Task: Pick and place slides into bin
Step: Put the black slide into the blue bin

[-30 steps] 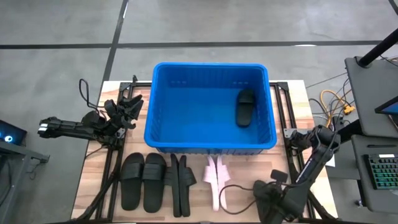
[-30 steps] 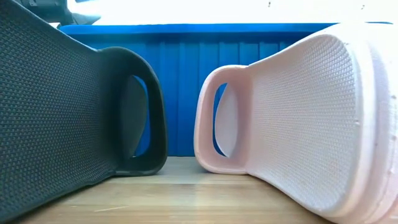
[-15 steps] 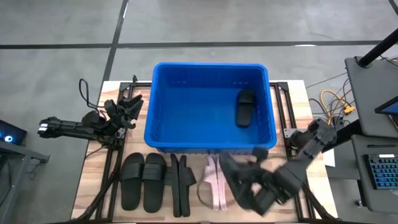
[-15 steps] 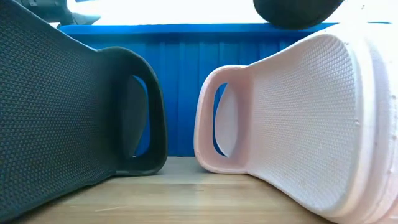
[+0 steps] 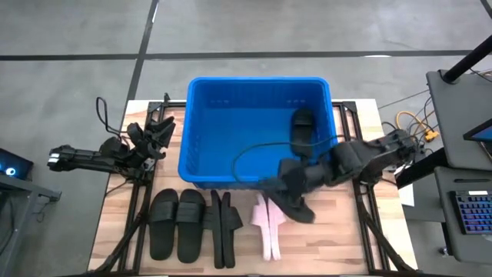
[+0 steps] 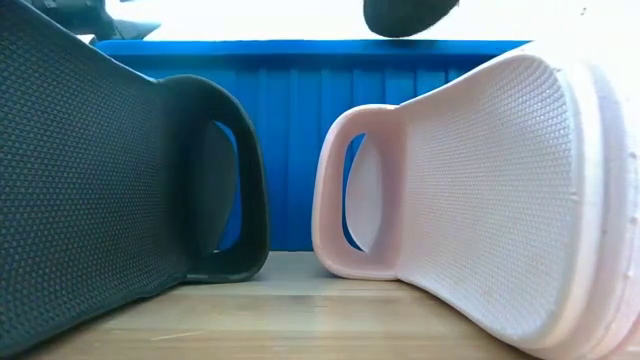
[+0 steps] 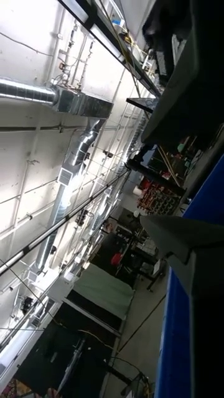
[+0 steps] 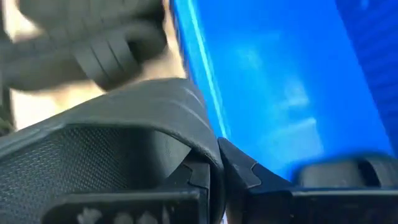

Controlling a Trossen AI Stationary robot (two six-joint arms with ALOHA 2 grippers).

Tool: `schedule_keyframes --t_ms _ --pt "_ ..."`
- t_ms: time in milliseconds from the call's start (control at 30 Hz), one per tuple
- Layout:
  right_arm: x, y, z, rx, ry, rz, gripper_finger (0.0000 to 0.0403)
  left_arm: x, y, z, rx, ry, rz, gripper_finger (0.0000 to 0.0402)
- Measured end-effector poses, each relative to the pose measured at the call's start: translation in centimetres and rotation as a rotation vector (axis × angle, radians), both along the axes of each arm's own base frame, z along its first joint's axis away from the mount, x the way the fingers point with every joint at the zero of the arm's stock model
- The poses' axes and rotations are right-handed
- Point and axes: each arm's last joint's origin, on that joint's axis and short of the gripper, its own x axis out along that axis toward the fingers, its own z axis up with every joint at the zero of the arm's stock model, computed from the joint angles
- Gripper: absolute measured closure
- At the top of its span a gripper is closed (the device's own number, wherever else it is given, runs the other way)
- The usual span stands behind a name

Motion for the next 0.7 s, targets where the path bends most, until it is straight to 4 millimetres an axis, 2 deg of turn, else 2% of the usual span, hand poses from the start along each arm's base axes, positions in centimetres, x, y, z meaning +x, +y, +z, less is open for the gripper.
schedule_keyframes --t_ms 100,200,333,467,567,700 --pt "-0.5 -1.1 1.4 0.039 -0.073 0.005 0.0394 -0.1 0.0 0.1 -0.001 -0.008 0.0 0.0217" --pt "-1.5 -2.3 2.5 0.002 -0.122 -0.04 0.0394 -0.2 0.0 0.1 -0.001 -0.011 0.0 0.0217" --pt "-2.6 -4.3 2.7 -0.226 -0.061 -0.088 0.0394 -0.2 0.0 0.1 -0.005 -0.01 0.006 0.0217" --pt "-3.4 -7.5 2.2 -0.493 0.125 -0.15 0.0394 -0.2 0.0 0.1 -0.008 -0.012 0.011 0.0217" --pt "-3.3 -10.6 1.2 -0.542 0.279 -0.134 0.0394 -0.2 0.0 0.1 -0.008 -0.018 0.011 0.0217" --pt "-2.8 -14.8 -1.8 -0.525 0.466 -0.043 0.0394 -0.2 0.1 0.1 -0.009 -0.016 0.016 0.0217"
